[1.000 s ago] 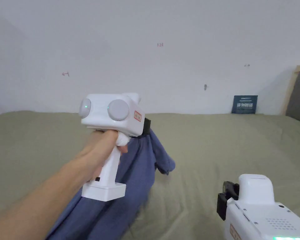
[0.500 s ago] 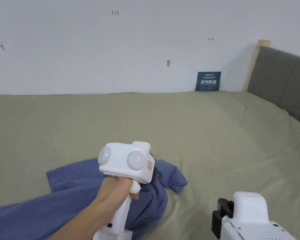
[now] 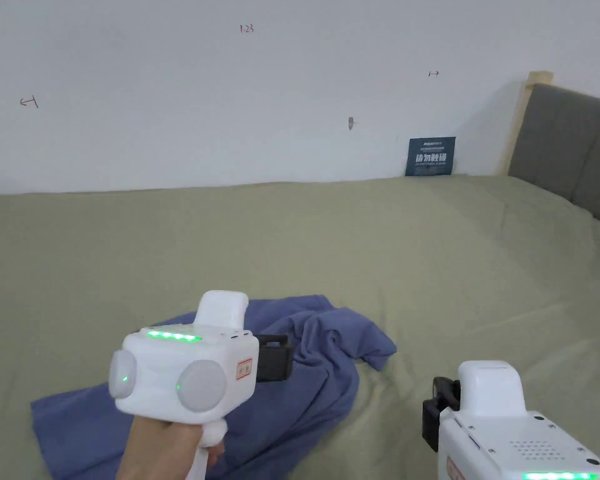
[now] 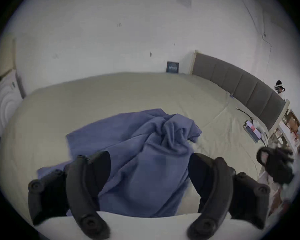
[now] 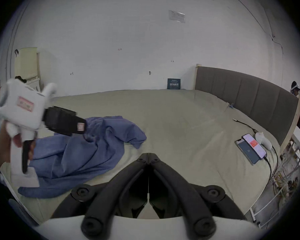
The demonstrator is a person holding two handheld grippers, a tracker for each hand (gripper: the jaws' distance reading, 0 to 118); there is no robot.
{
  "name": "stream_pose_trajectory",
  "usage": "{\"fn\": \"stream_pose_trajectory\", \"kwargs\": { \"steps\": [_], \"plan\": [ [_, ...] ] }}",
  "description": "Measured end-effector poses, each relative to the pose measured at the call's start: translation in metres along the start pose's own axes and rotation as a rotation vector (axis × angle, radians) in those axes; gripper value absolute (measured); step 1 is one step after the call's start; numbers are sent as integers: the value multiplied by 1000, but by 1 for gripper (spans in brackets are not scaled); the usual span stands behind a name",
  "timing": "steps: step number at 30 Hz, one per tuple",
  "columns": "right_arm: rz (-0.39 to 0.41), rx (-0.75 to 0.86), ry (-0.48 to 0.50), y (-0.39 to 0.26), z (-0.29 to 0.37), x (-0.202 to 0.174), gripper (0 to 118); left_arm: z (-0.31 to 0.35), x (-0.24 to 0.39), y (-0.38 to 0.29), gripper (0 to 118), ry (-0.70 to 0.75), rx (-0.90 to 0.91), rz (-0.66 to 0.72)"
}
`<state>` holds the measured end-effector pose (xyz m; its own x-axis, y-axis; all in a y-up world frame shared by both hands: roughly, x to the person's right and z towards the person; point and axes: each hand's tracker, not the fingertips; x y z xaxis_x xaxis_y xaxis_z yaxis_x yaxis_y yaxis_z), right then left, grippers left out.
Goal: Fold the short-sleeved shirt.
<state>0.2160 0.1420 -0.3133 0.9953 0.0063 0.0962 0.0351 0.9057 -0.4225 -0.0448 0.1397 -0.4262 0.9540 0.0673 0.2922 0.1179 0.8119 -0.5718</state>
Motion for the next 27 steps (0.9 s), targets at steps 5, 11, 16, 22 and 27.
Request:
{"fn": "stream_pose_trajectory", "kwargs": {
  "steps": [5, 11, 16, 22, 27],
  "plan": [
    [10, 15, 55, -7, 24, -21, 1, 116, -30, -58, 0, 165, 160, 118],
    [62, 56, 117, -17, 52, -49, 1, 198, -66, -116, 0, 328, 129, 183],
    [72, 51, 152, -25, 57, -67, 1, 222, -97, -132, 0, 377, 121, 262],
    [72, 37, 170, -23, 47, -78, 1, 194, -129, -116, 0, 389, 89, 266],
    [94, 20, 170, -21, 31, -80, 1, 126, -169, -83, 0, 338, -12, 241]
  ]
}}
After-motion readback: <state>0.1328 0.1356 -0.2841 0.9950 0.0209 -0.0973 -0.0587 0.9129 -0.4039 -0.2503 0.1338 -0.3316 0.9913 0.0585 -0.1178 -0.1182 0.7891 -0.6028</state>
